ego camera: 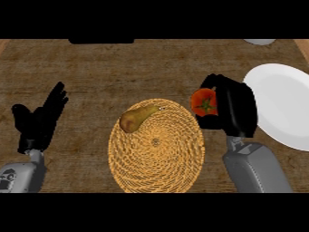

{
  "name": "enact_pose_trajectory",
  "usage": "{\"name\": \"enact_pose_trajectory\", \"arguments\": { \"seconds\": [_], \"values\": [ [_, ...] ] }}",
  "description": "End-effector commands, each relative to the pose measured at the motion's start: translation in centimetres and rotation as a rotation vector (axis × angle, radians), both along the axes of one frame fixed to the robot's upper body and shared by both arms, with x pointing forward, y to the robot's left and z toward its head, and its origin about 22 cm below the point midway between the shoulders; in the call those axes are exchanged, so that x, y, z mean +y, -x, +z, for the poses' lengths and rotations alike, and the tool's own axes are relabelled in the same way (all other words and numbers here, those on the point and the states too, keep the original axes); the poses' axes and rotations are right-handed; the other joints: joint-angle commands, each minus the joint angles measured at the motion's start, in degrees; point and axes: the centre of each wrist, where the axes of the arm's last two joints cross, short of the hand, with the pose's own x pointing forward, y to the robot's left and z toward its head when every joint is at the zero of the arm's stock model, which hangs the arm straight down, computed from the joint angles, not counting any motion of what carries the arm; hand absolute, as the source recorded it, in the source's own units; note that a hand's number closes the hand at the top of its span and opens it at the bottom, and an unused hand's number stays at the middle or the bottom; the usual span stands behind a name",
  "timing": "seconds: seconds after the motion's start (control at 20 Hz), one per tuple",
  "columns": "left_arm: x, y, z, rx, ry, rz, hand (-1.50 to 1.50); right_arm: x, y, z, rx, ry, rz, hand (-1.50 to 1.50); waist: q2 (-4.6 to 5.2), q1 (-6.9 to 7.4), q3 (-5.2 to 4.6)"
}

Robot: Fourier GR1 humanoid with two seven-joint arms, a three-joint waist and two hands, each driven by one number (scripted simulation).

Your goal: Pick the tomato from the placemat and place it in the plate

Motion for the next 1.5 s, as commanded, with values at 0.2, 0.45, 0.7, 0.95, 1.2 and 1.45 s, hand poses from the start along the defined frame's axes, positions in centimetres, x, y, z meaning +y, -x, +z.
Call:
{"name": "enact_pose_trajectory", "arguments": {
  "seconds": [0.2,0.45,0.7,0.95,1.2,1.45],
  "values": [
    [1.0,0.0,1.6,-0.025,-0.004,-0.009,0.0,-4.8,0.4,3.3,-0.124,-0.158,-0.234,1.5,0.18,0.46,0.04],
    [0.2,0.2,0.9,-0.014,-0.016,-0.005,0.0,-11.9,0.9,1.7,-0.146,-0.21,-0.301,1.5,0.27,0.35,0.06],
    [1.3,-1.3,0.8,0.0,0.001,0.004,0.0,-16.5,-2.2,2.1,-0.125,-0.229,-0.386,1.5,0.43,0.76,0.05],
    [-0.3,1.3,0.6,-0.01,0.007,-0.021,0.0,-21.7,-1.9,-2.2,-0.071,-0.173,-0.411,1.5,0.38,1.3,0.08],
    [-0.8,-1.0,0.7,-0.02,-0.011,-0.017,0.0,-24.6,-2.7,-2.7,0.132,-0.09,-0.371,1.5,0.55,1.09,0.06],
    [0.9,-0.1,-0.4,-0.01,-0.003,-0.021,0.0,-28.2,-3.1,-3.2,0.236,-0.316,-0.35,-1.5,0.53,1.27,0.07]
  ]
}}
